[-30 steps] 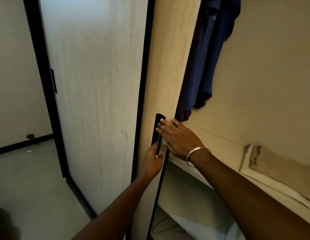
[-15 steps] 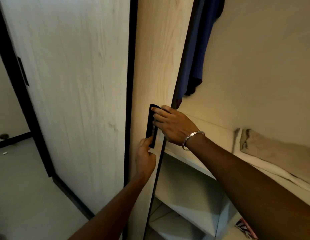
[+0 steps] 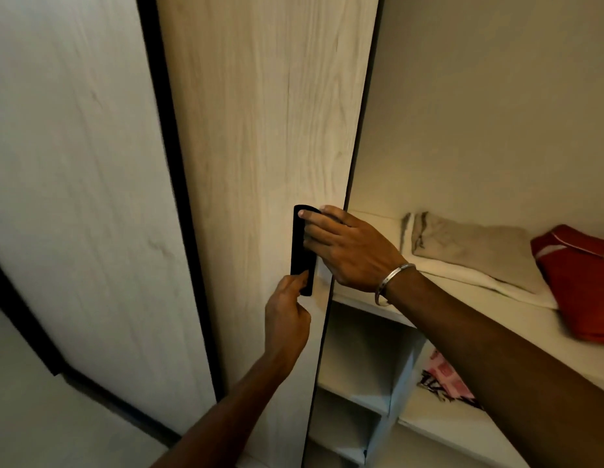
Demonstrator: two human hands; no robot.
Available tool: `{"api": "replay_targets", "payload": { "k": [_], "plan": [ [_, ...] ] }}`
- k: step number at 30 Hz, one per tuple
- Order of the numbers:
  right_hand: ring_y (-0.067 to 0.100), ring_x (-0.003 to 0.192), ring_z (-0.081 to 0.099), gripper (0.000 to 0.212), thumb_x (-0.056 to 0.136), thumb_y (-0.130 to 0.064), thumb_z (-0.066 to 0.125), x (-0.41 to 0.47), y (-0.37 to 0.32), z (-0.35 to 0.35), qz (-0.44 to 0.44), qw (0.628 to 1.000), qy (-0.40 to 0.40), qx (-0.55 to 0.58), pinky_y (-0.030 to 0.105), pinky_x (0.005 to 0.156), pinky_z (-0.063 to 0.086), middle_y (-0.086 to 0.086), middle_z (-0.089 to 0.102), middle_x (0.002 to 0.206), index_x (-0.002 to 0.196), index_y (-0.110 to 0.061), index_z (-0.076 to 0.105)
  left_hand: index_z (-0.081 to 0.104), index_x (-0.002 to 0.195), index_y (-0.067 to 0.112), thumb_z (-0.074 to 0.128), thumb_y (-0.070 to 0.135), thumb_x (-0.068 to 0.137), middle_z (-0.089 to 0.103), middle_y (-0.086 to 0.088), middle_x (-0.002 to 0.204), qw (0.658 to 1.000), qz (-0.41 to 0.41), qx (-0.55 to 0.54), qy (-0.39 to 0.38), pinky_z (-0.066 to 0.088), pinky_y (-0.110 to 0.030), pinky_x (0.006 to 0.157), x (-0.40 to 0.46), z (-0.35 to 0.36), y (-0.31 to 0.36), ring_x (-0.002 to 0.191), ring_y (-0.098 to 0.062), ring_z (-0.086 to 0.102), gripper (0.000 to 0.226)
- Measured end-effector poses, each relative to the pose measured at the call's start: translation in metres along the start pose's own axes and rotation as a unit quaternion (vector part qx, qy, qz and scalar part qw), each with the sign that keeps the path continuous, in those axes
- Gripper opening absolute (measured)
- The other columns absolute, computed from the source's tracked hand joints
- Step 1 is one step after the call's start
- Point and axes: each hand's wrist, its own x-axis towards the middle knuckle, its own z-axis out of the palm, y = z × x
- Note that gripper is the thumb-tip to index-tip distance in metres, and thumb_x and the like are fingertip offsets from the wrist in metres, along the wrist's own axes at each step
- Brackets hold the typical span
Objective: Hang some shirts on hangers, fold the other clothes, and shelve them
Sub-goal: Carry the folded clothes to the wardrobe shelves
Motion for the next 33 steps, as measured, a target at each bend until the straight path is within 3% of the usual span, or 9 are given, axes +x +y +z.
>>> {"api": "replay_targets", "payload": {
  "k": [4,7,10,14,17,22,25,29,33],
  "plan": [
    [0.032,0.144,0.039,0.034,0.096,-0.018,0.054,-0.051,-0.004,-0.012,0.074,0.996,0.028,0.045,0.045,0.122,0.024,0.015,0.057,0.141,0.126,-0.008,0.066,0.061,0.137,0.017,0.056,-0.007,0.095,0.067,-0.003,0.131,0.984,0.110,0.042,-0.136,0.052,-0.035,0.105,0.005,-0.011,0.013,0.115,-0.017,0.065,0.049],
    [0.030,0.119,0.058,0.023,0.091,-0.016,0.065,-0.094,-0.038,-0.022,0.268,0.943,0.146,0.136,0.040,0.102,0.048,0.015,0.066,0.121,0.112,-0.006,0.071,0.071,0.123,0.017,0.065,0.000,0.092,0.074,-0.003,0.116,0.953,0.265,0.077,-0.124,0.060,-0.034,0.089,0.028,-0.035,0.037,0.098,-0.016,0.072,0.036],
    [0.011,0.074,0.056,0.011,0.093,-0.023,0.069,-0.113,-0.081,-0.030,0.500,0.813,0.202,0.220,0.029,0.061,0.047,-0.003,0.061,0.082,0.086,-0.016,0.066,0.075,0.116,0.011,0.065,0.011,0.096,0.075,-0.008,0.110,0.865,0.468,0.152,-0.092,0.056,-0.033,0.078,0.070,-0.040,0.076,0.092,-0.022,0.071,0.023],
    [0.004,0.056,0.054,0.025,0.093,-0.039,0.069,-0.119,-0.102,-0.011,0.646,0.705,0.172,0.239,0.017,0.050,0.042,-0.015,0.058,0.064,0.075,-0.025,0.063,0.071,0.101,0.007,0.072,0.008,0.091,0.065,-0.011,0.092,0.719,0.634,0.268,-0.094,0.043,-0.039,0.066,0.118,-0.007,0.140,0.081,-0.028,0.058,0.010],
    [0.003,0.050,0.051,0.031,0.091,-0.044,0.070,-0.127,-0.104,-0.001,0.687,0.680,0.170,0.191,0.014,0.047,0.039,-0.015,0.059,0.059,0.068,-0.024,0.064,0.065,0.082,0.007,0.071,-0.002,0.085,0.056,-0.009,0.074,0.648,0.689,0.301,-0.124,0.040,-0.037,0.061,0.125,0.012,0.174,0.066,-0.025,0.051,0.011],
    [0.006,0.048,0.051,0.032,0.091,-0.038,0.070,-0.148,-0.100,0.004,0.690,0.696,0.165,0.109,0.029,0.044,0.045,-0.008,0.062,0.059,0.066,-0.020,0.064,0.062,0.069,0.008,0.080,-0.005,0.073,0.053,-0.007,0.064,0.568,0.750,0.307,-0.144,0.039,-0.032,0.055,0.122,0.030,0.198,0.056,-0.022,0.051,0.023],
    [0.007,0.047,0.051,0.029,0.090,-0.035,0.073,-0.163,-0.097,0.000,0.694,0.695,0.166,0.089,0.029,0.044,0.045,-0.007,0.061,0.058,0.067,-0.018,0.064,0.062,0.064,0.008,0.084,-0.005,0.067,0.054,-0.007,0.061,0.555,0.755,0.311,-0.160,0.039,-0.030,0.053,0.113,0.041,0.214,0.054,-0.021,0.053,0.026],
    [0.007,0.046,0.049,0.028,0.087,-0.031,0.076,-0.190,-0.092,-0.004,0.713,0.682,0.153,0.053,0.022,0.044,0.038,-0.007,0.059,0.056,0.066,-0.019,0.062,0.067,0.065,0.005,0.087,-0.009,0.058,0.057,-0.009,0.060,0.578,0.732,0.294,-0.209,0.039,-0.028,0.050,0.096,0.059,0.239,0.052,-0.023,0.057,0.026],
    [0.008,0.045,0.046,0.030,0.088,-0.034,0.073,-0.219,-0.084,-0.016,0.750,0.643,0.151,0.031,0.025,0.044,0.037,-0.007,0.057,0.054,0.065,-0.019,0.062,0.070,0.098,0.006,0.068,-0.001,0.090,0.066,-0.009,0.089,0.572,0.728,0.307,-0.220,0.036,-0.029,0.064,0.072,0.084,0.269,0.080,-0.022,0.064,0.010]
  ]
}}
